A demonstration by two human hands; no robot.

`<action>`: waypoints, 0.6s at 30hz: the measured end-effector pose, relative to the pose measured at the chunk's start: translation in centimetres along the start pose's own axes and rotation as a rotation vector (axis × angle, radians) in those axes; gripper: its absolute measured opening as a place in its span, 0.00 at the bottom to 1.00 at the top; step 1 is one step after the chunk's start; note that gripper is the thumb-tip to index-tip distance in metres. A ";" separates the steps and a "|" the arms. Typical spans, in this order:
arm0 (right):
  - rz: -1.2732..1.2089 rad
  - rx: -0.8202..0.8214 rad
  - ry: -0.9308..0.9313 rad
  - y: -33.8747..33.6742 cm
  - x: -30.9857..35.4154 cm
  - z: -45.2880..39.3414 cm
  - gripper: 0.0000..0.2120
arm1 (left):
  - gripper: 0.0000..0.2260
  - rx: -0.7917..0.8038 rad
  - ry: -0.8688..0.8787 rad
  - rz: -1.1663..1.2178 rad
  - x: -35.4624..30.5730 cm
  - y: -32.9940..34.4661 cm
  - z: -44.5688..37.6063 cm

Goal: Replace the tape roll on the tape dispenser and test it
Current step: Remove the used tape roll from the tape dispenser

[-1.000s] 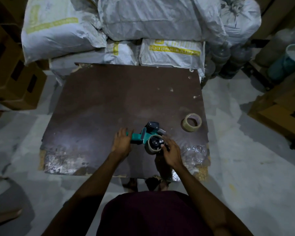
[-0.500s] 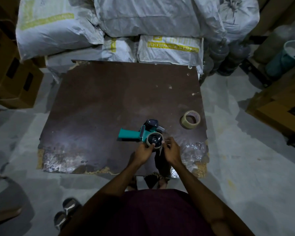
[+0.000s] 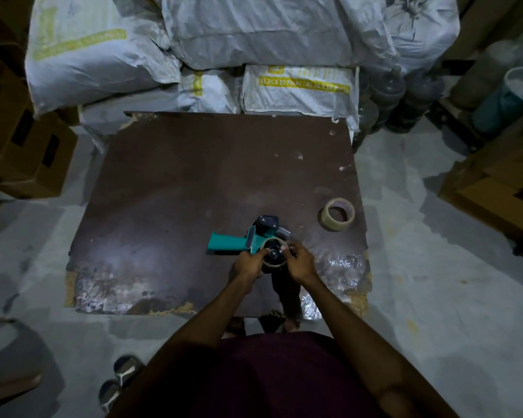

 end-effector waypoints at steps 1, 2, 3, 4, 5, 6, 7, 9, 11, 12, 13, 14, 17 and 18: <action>0.019 0.010 0.010 0.1 0.1 -0.3 0.12 | 0.30 0.013 -0.004 0.005 0.4 0.1 -0.8; 0.039 0.015 0.018 0.2 0.0 -0.6 0.12 | 0.29 0.021 -0.004 0.008 0.9 0.2 -1.7; 0.055 0.023 0.031 0.2 0.2 -0.8 0.12 | 0.27 0.020 -0.003 0.006 0.8 0.2 -1.9; 0.066 0.032 0.035 0.1 0.4 -1.0 0.12 | 0.26 0.007 -0.012 -0.008 0.6 0.2 -1.6; 0.077 0.047 0.050 0.1 0.5 -1.2 0.12 | 0.26 0.000 -0.020 -0.005 0.0 0.1 -0.7; 0.087 0.063 0.057 0.2 0.4 -1.6 0.12 | 0.25 0.006 -0.025 -0.004 -0.4 0.0 0.1; 0.096 0.081 0.071 0.1 0.3 -1.8 0.12 | 0.25 0.014 -0.026 -0.002 -0.7 0.0 0.7; 0.099 0.122 0.088 0.1 0.3 -2.2 0.11 | 0.22 0.027 -0.019 -0.001 -1.0 -0.1 1.5; 0.060 0.159 0.123 0.0 0.2 -2.5 0.10 | 0.21 0.040 -0.010 -0.014 -0.4 -0.1 0.6; 0.040 0.171 0.134 -0.1 0.2 -2.7 0.10 | 0.21 0.045 -0.003 -0.021 0.0 -0.1 -0.1; 0.041 0.182 0.151 -0.2 0.2 -2.8 0.09 | 0.21 0.041 -0.005 -0.034 0.2 0.0 -0.6; 0.045 0.192 0.161 -0.2 0.2 -3.0 0.09 | 0.21 0.037 -0.008 -0.048 0.3 0.1 -0.9; 0.087 0.192 0.178 -0.2 0.5 -3.3 0.05 | 0.24 0.029 0.011 -0.064 -1.2 0.3 0.5; 0.100 0.183 0.184 -0.1 0.8 -3.4 0.05 | 0.25 0.016 0.017 -0.076 -2.6 0.1 2.4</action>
Point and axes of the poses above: each hand's wrist, its own z-axis away from the middle knuckle, its own y-axis out of the palm, x = y × z, the point moved 3 cm from there along -z, towards the middle knuckle, and after that the axes turned 1 degree about y, right-handed, at the moved point
